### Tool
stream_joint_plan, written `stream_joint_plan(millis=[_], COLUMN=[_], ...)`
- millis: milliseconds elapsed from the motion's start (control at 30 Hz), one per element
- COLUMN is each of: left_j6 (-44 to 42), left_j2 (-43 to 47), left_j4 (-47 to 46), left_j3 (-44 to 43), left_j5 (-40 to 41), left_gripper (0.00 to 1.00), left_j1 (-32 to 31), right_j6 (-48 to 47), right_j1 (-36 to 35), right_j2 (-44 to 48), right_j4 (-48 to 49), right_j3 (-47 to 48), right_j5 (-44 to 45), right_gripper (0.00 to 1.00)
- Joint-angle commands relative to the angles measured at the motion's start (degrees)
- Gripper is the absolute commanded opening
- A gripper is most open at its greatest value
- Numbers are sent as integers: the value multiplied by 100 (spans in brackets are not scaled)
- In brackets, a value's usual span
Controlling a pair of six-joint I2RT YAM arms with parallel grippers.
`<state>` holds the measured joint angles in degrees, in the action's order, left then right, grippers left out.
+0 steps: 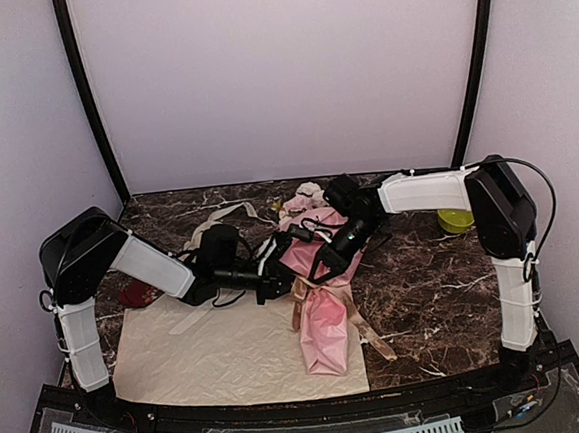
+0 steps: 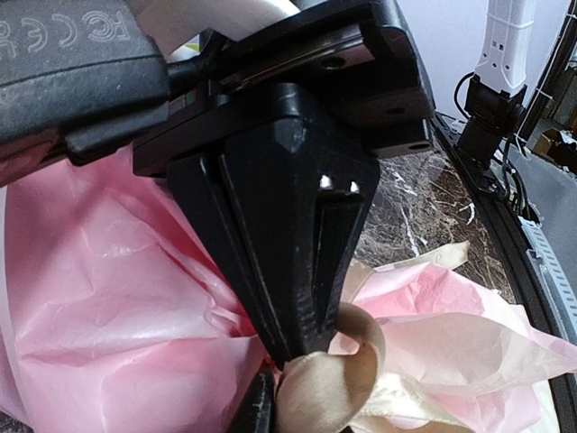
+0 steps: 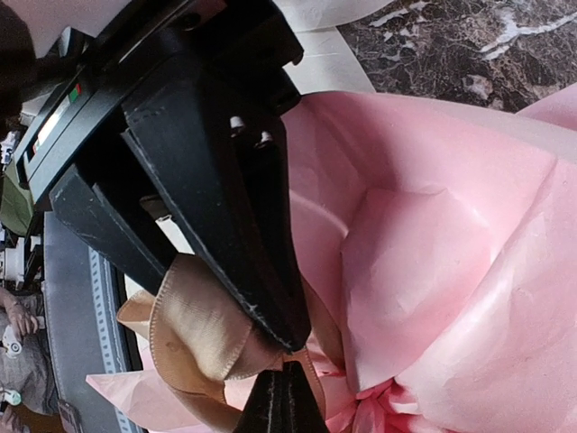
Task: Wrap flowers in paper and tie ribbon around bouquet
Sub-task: Cross the half-tied ribbon over the folded bouquet, then tie the half-tied ribbon around the folded bouquet.
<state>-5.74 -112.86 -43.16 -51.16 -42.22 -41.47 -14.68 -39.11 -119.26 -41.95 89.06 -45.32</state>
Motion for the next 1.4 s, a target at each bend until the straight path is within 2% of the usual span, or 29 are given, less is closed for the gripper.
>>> stream_joint_plan(millis=[0,67,200,267,600,767,900,1033,1100,1167,1300,1367], left_j6=[29,29,-164,-311,-900,-834,-575,133,202,338,191,69], left_j2=[80,108,265,383,1316,1975,2324,2095,1963,1849,1558,1390], left_j4=[-142,-153,-229,-233,404,1194,1777,1949,2173,2245,2162,2425], left_j3=[43,60,220,374,854,967,979,829,668,567,366,37], left_j5=[-152,-123,181,429,1140,1370,2018,2309,2958,3330,3357,3569], left_gripper=[12,15,36,41,48,46,34,23,19,19,27,29], left_j1=[-19,-23,-19,-19,-24,-141,-701,-1042,-1161,-1170,-1223,-1291], right_j6=[129,197,373,451,789,1035,1194,1331,1391,1429,1467,1468], right_j1=[0,7,13,18,13,-12,-56,-78,-79,-92,-114,-123], right_j2=[226,262,394,418,544,584,606,675,707,707,735,731], right_j4=[197,228,419,449,731,937,1090,1269,1345,1395,1480,1495], right_j3=[136,124,34,39,-141,-215,-307,-448,-512,-522,-593,-630], right_j5=[205,236,417,516,648,706,806,820,793,779,849,864], right_gripper=[0,0,0,0,0,0,0,0,0,0,0,0])
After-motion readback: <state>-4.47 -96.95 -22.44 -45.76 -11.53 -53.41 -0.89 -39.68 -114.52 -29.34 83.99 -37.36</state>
